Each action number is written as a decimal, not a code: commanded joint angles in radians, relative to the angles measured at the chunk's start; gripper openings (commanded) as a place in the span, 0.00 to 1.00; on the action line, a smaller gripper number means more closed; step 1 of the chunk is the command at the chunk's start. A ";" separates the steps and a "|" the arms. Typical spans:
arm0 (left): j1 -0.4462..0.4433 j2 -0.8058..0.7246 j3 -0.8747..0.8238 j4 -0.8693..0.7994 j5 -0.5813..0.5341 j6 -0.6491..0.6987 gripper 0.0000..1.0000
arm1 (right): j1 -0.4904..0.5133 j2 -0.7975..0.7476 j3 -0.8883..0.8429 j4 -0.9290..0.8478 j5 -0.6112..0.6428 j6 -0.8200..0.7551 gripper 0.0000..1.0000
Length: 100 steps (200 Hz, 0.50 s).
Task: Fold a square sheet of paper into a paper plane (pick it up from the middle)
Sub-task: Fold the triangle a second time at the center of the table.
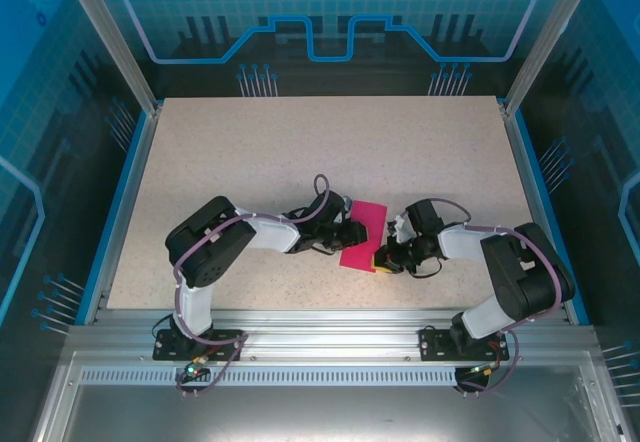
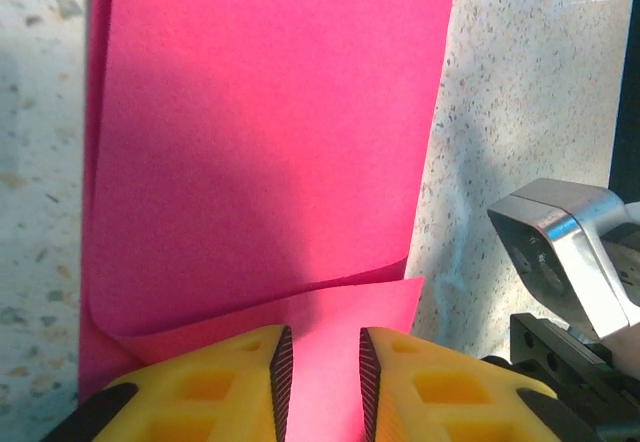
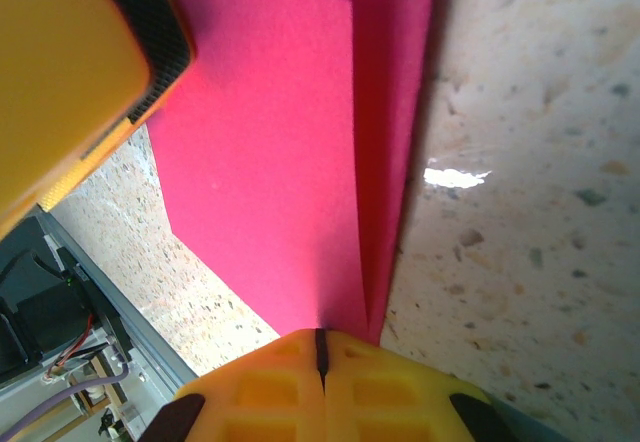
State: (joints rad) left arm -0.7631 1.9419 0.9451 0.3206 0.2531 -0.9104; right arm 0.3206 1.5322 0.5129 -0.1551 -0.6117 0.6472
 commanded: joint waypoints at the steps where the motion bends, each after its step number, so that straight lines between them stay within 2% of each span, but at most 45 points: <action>1: 0.052 0.002 -0.036 -0.054 -0.095 0.078 0.29 | 0.019 0.063 -0.031 -0.057 0.127 -0.010 0.04; 100: 0.110 -0.015 -0.040 -0.062 -0.080 0.099 0.31 | 0.020 0.064 -0.027 -0.056 0.118 -0.015 0.04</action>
State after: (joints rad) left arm -0.7052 1.9343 0.9329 0.3305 0.2607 -0.8616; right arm 0.3206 1.5349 0.5156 -0.1562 -0.6147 0.6472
